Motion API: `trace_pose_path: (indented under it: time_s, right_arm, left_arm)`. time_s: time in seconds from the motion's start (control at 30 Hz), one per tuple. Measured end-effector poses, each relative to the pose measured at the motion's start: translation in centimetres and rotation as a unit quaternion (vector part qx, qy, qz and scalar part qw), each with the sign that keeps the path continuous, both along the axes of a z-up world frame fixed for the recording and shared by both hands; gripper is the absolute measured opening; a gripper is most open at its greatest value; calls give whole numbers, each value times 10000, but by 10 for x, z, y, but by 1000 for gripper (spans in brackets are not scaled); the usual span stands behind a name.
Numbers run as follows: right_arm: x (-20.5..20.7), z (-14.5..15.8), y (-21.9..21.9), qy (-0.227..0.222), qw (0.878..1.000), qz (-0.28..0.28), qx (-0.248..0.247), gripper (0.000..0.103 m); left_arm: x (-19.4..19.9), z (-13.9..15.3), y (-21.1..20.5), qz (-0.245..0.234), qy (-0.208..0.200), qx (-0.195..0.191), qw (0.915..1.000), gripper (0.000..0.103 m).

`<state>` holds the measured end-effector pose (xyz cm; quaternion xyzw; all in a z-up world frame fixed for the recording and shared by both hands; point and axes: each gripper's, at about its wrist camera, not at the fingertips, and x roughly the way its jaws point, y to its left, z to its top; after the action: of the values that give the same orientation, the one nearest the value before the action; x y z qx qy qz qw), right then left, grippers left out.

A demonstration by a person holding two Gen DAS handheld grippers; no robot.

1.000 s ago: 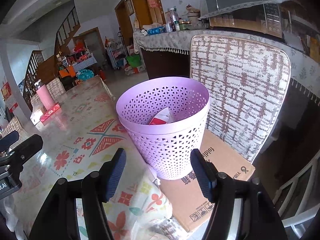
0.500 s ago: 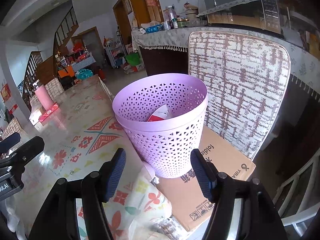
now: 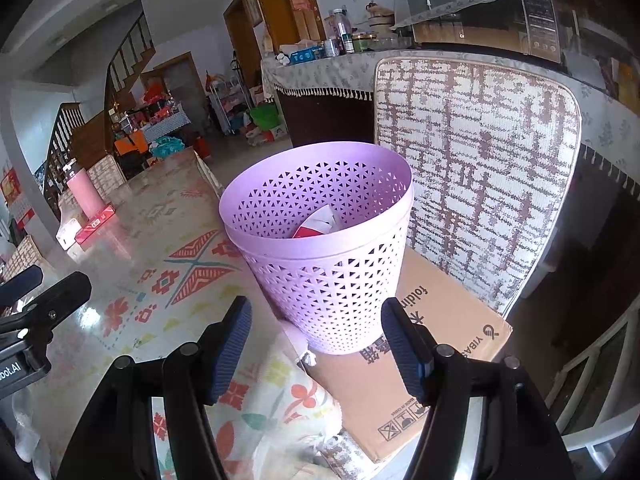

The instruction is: Collect trash

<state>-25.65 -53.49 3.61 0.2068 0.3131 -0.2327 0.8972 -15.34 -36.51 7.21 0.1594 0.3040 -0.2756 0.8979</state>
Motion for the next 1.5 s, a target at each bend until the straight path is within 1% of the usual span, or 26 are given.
trace_pose_path:
  time_s: [0.73,1.5]
  right_arm:
    - [-1,-7,-11,-4,10000,-42,77,72]
    - [-8,-12,-21,-37,9998,-154,119,74]
  left_arm:
    - [7,-9,-15,-64,204,106,9997,102]
    - [5,-13,-27,-120,231,172,9995,102]
